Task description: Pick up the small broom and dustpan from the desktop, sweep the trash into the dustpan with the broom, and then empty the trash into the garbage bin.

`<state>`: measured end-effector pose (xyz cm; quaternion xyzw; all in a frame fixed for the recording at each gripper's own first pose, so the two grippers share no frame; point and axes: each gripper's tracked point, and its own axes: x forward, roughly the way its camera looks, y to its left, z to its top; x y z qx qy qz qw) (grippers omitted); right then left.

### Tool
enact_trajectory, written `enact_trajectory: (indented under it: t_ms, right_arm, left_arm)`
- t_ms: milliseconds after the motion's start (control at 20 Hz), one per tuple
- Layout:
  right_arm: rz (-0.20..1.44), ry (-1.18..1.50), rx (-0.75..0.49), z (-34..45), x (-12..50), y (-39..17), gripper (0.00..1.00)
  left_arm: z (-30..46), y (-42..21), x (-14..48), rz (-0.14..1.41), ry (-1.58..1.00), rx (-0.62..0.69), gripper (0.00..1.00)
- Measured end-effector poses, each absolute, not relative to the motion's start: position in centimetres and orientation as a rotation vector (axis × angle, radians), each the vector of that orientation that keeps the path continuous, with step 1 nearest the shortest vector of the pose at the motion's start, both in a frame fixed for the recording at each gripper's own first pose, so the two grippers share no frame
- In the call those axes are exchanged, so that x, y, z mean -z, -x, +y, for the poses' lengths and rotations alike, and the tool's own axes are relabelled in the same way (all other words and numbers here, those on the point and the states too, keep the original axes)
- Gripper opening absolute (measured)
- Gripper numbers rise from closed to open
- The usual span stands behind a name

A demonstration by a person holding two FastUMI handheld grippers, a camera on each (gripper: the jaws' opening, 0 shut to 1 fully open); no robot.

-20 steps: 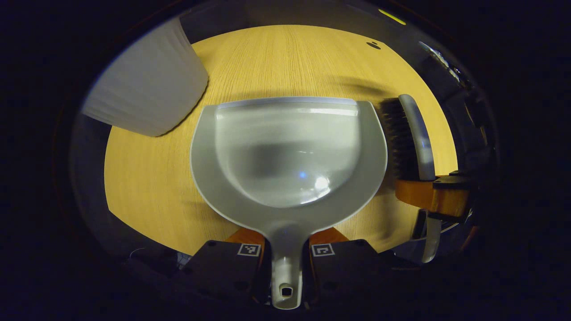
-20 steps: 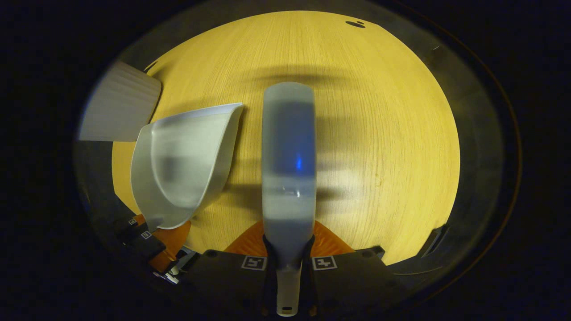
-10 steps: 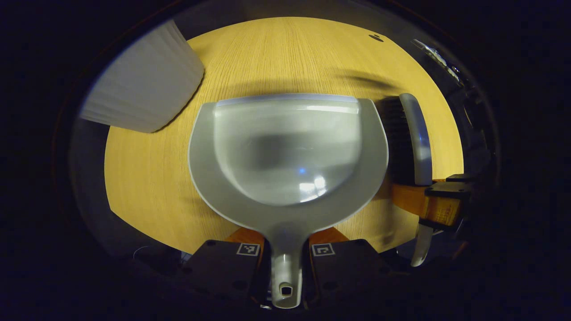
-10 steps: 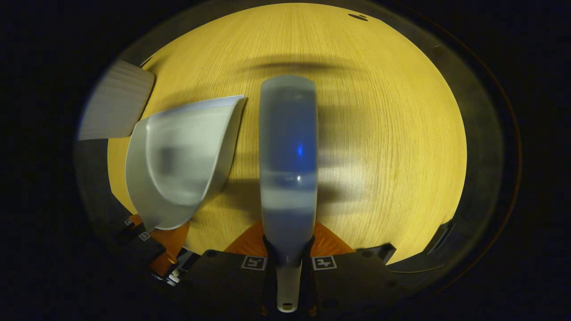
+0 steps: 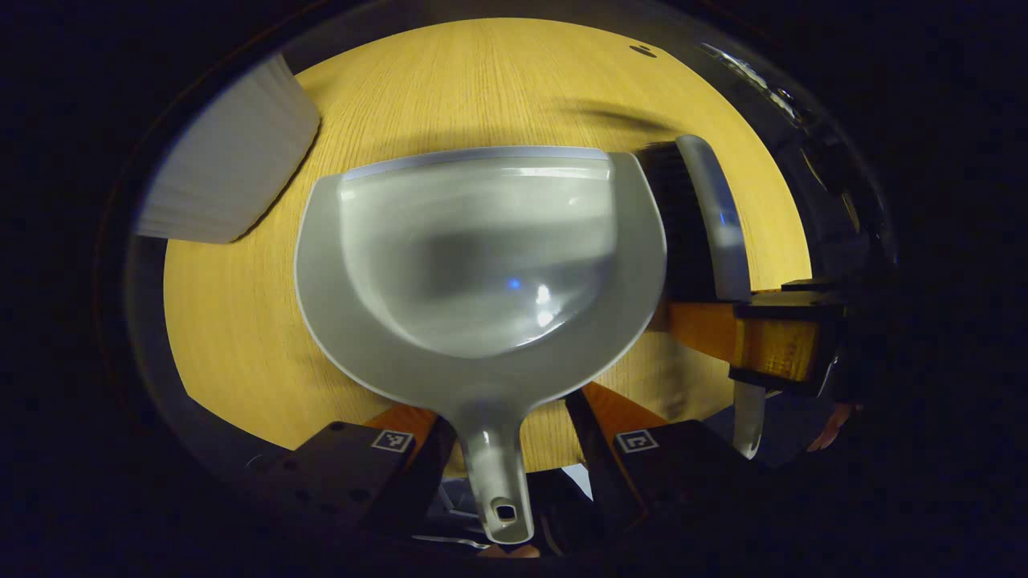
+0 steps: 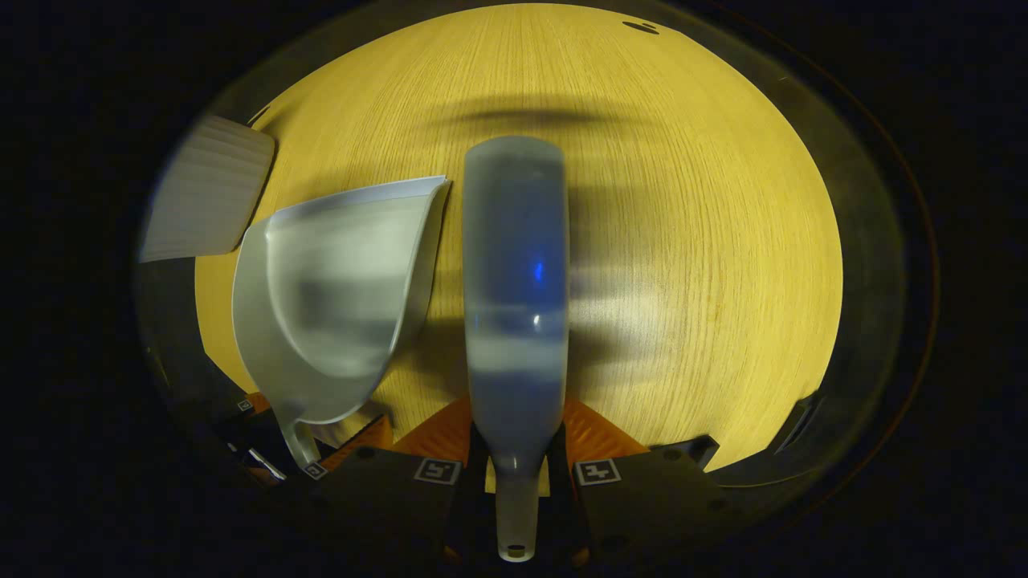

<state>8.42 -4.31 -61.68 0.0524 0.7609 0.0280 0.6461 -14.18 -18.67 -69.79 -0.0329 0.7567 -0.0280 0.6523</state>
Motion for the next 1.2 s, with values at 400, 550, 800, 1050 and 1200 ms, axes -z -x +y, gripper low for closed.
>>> enact_trajectory:
  t_ms: [400,550,800,1050,1200]
  right_arm:
    - [1.737,-0.106,-0.094,-3.4,61.1,-7.5,0.99]
    - [1.699,-0.122,-0.104,-3.1,60.0,-8.0,0.99]
    - [1.595,-0.167,-0.125,-2.9,56.8,-8.8,0.99]
    - [1.459,-0.188,-0.153,-3.8,52.8,-9.4,0.99]
    - [1.368,-0.176,-0.178,-4.5,50.2,-10.0,0.99]
  left_arm:
    - [-16.9,13.8,68.2,1.653,-0.007,0.015,0.80]
    - [-16.3,13.4,67.4,1.599,-0.035,-0.010,0.80]
    - [-16.3,13.7,65.8,1.523,-0.062,0.004,0.80]
    - [-17.1,13.3,61.8,1.417,-0.065,0.007,0.80]
    - [-17.6,12.6,59.0,1.316,-0.073,-0.007,0.80]
